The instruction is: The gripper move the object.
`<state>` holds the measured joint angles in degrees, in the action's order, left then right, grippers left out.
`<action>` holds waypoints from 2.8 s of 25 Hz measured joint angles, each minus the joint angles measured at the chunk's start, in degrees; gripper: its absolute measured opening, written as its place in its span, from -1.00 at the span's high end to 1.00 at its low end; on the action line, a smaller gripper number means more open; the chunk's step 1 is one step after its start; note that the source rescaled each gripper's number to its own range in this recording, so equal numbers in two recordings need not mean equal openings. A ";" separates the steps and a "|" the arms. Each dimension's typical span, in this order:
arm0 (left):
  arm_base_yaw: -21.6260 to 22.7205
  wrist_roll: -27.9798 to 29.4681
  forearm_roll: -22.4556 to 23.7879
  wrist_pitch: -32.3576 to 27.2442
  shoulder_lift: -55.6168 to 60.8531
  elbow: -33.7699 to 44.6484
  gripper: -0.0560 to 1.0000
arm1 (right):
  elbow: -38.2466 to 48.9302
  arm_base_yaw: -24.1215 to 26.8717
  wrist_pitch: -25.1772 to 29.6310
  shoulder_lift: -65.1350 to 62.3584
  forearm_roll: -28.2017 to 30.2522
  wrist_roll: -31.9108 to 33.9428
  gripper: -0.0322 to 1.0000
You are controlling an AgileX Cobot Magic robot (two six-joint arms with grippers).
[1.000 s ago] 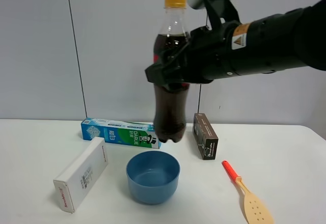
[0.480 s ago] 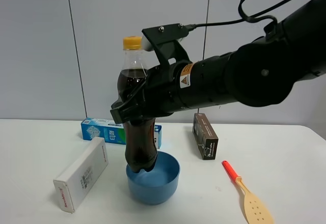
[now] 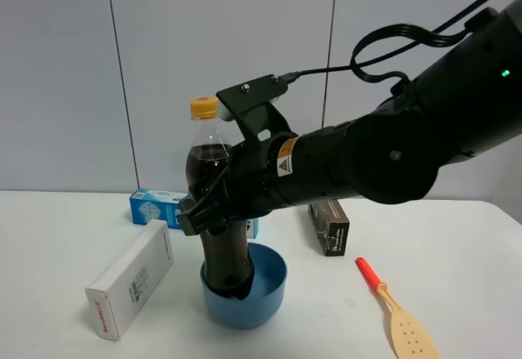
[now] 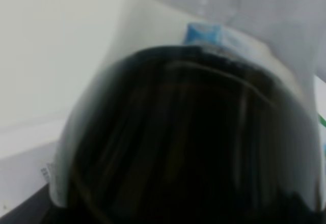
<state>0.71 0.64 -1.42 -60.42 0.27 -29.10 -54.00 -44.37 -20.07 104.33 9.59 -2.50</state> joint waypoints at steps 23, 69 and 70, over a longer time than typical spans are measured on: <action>0.00 0.00 0.00 0.00 0.00 0.00 -1.00 | -0.42 0.57 -5.40 5.52 -1.49 -5.74 0.94; 0.00 0.00 0.00 0.00 0.00 0.00 -1.00 | -0.74 0.57 23.26 -25.71 -2.84 3.55 0.08; 0.00 0.00 0.00 0.00 0.00 0.00 -1.00 | -0.81 0.57 24.92 -27.03 -3.09 3.81 0.08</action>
<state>0.71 0.64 -1.42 -60.42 0.27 -29.10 -54.81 -43.80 4.86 77.30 6.50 1.30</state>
